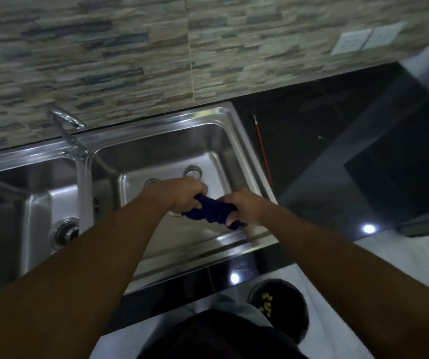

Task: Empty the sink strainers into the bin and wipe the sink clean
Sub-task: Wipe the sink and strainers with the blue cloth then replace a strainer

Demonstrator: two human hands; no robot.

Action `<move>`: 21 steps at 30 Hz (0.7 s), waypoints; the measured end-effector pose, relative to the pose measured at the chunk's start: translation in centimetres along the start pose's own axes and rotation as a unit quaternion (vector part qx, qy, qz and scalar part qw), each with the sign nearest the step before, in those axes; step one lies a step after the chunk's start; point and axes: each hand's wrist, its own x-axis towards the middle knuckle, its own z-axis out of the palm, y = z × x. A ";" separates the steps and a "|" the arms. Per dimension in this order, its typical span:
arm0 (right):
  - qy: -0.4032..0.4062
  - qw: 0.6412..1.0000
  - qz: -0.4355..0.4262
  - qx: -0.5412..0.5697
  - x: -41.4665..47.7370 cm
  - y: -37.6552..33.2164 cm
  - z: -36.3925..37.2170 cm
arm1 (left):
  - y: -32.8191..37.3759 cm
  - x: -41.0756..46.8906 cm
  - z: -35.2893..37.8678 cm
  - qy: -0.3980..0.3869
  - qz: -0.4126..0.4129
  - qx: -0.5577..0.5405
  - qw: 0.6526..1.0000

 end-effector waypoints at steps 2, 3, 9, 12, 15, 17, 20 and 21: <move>-0.001 1.000 0.017 0.001 -1.2 1.0 -1.9 | 1.6 0.7 -0.6 0.003 0.001 -0.003 1.000; 0.012 1.000 0.023 0.002 -1.9 1.6 -2.8 | 2.5 1.1 -1.0 0.008 0.001 -0.002 1.000; 0.097 0.994 0.027 -0.045 -5.8 5.4 -7.7 | 7.7 3.2 -3.1 0.092 0.043 -0.025 0.995; 0.109 0.992 0.057 -0.039 -7.8 7.2 -10.0 | 10.3 4.6 -4.1 0.138 0.074 -0.048 0.987; 0.104 0.991 0.075 -0.047 -9.6 8.9 -11.5 | 12.5 6.1 -4.7 0.149 0.082 -0.055 0.984; 0.114 0.988 0.078 -0.068 -10.7 9.9 -11.9 | 13.8 7.1 -4.6 0.147 0.073 -0.052 0.985; 0.164 0.979 0.078 -0.095 -12.4 11.3 -11.6 | 15.6 8.2 -3.7 0.171 0.067 -0.085 0.979; 0.185 0.975 0.075 -0.100 -13.0 11.7 -11.1 | 16.2 8.5 -3.1 0.179 0.067 -0.097 0.977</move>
